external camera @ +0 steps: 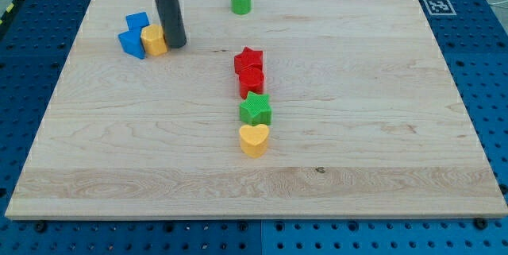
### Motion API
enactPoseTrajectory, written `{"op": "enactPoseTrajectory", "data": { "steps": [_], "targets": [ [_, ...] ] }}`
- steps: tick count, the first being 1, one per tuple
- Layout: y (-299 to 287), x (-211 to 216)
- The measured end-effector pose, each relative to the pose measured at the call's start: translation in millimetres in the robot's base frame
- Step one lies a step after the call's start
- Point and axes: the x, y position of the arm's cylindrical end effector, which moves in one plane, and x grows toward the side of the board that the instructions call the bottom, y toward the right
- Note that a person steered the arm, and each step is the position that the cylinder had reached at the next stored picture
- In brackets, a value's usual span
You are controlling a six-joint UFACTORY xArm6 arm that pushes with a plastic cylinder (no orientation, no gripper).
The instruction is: Slide the yellow heart towards the center
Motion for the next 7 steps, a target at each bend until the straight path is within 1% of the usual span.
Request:
{"op": "enactPoseTrajectory", "data": {
  "steps": [1, 2, 3, 4, 5, 6, 7],
  "targets": [
    [-18.7, 0.0],
    [-20.3, -0.6],
    [-19.6, 23.8],
    [-19.8, 96.1],
    [-13.1, 181.7],
    [54.9, 228.6],
    [114.0, 231.0]
  ]
}}
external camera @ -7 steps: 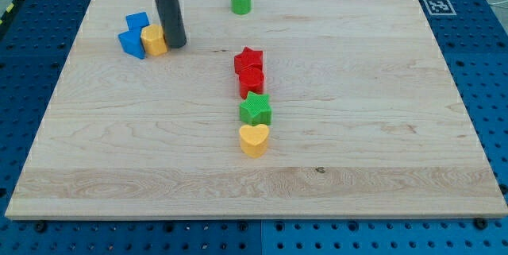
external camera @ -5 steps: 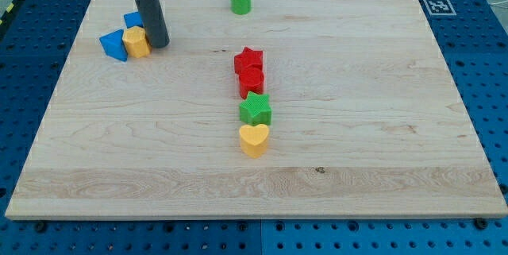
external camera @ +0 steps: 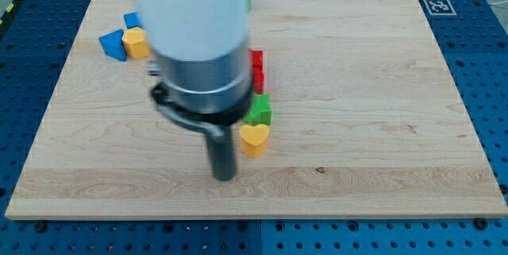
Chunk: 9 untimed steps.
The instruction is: Slide the yellow heart towards the center
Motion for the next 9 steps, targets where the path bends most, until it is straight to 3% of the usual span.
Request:
{"op": "enactPoseTrajectory", "data": {
  "steps": [1, 2, 5, 7, 9],
  "targets": [
    [44.9, -2.9],
    [50.3, -10.3],
    [5.6, -62.0],
    [-19.3, -120.1],
    [-84.4, -100.2]
  ]
}}
